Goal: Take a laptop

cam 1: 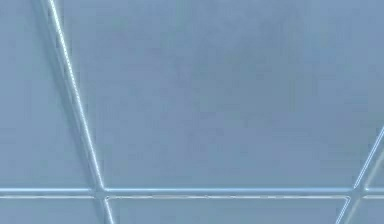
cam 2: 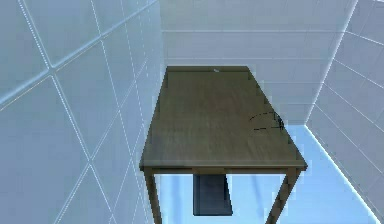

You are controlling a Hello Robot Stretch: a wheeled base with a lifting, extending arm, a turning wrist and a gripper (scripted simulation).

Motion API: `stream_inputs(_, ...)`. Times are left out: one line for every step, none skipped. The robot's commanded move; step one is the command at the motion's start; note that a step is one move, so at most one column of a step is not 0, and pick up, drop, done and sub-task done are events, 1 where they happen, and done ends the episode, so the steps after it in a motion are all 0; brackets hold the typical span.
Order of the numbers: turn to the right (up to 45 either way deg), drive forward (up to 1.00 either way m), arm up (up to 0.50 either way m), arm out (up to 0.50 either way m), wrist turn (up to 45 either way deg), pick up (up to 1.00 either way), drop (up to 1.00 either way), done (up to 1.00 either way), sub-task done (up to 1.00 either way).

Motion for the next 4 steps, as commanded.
stream_inputs(0.0,0.0,0.08,0.0,0.0,0.0,0.0,0.0,0.0)
stream_inputs(0.0,0.0,0.0,0.46,0.0,0.0,0.0,0.0,0.0)
stream_inputs(0.0,0.0,0.0,0.0,45.0,0.0,0.0,0.0,0.0)
stream_inputs(0.0,0.0,0.0,0.0,45.0,0.0,0.0,0.0,0.0)
